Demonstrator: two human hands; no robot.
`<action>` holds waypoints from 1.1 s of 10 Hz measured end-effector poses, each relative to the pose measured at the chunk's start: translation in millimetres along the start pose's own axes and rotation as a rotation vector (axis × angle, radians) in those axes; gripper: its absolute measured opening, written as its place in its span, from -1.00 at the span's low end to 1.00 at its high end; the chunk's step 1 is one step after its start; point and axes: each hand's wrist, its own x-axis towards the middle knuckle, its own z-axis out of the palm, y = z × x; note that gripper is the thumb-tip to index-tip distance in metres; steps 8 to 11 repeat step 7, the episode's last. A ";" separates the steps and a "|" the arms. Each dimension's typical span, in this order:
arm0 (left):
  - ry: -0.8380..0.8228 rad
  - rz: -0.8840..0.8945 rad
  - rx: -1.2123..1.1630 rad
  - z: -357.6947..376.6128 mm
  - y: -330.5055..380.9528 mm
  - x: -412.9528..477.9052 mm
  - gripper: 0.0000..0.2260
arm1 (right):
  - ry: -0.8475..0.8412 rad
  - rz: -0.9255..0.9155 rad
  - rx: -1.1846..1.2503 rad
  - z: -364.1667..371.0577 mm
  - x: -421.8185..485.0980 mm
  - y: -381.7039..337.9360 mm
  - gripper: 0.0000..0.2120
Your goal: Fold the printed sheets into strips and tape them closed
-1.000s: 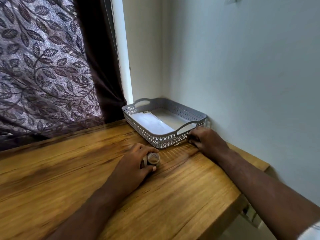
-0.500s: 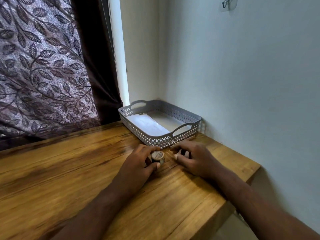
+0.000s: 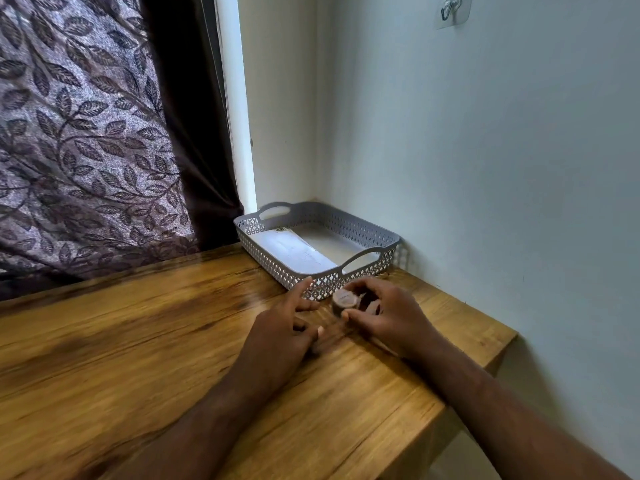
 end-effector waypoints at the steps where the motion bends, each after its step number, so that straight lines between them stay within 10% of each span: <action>1: 0.062 -0.017 0.044 0.1 0.6 1.3 -0.42 | 0.277 0.214 -0.102 -1.0 11.7 11.2 -0.64; 11: 0.077 0.096 0.409 -24.5 6.8 -42.1 -0.59 | 0.352 0.285 -0.362 11.2 -0.9 -7.3 -0.47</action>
